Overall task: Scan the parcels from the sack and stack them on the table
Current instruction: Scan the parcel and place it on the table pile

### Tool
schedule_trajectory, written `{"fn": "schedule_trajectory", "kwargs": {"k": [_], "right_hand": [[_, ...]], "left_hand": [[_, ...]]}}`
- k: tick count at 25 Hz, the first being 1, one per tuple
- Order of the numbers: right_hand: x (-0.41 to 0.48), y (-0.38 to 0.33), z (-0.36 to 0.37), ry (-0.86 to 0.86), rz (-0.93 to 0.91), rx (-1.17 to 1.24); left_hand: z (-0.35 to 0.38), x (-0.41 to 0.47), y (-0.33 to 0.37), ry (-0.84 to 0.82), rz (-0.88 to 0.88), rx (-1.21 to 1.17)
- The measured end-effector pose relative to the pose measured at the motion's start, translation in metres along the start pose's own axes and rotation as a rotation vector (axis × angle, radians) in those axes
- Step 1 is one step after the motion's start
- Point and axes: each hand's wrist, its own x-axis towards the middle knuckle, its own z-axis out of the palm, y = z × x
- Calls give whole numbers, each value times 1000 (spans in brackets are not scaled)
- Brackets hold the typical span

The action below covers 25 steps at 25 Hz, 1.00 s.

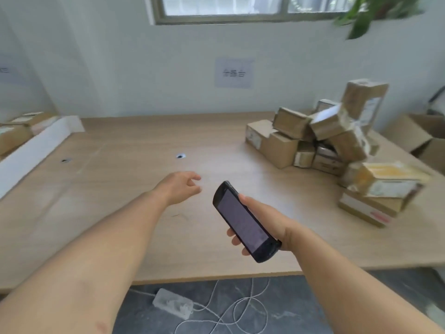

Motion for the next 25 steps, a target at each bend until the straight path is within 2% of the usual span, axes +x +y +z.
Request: {"fn": "schedule_trajectory", "kwargs": {"k": [4,8,16,21,25], "right_hand": [[-11,16,-44,162,-3,123],[-24,42,-93,247,29,201],[-65,72,-236,403,-11,348],[-86,87,-306,446,-7,424],[-95,104,-342,453,22,481]], "left_hand": [[36,46,42,-114,144,-14],[83,80,93,-233,221,-10],[185,153,265,-324,448,135],[249,183,355,-379,517,243],[281,196,392,-446,484,317]]}}
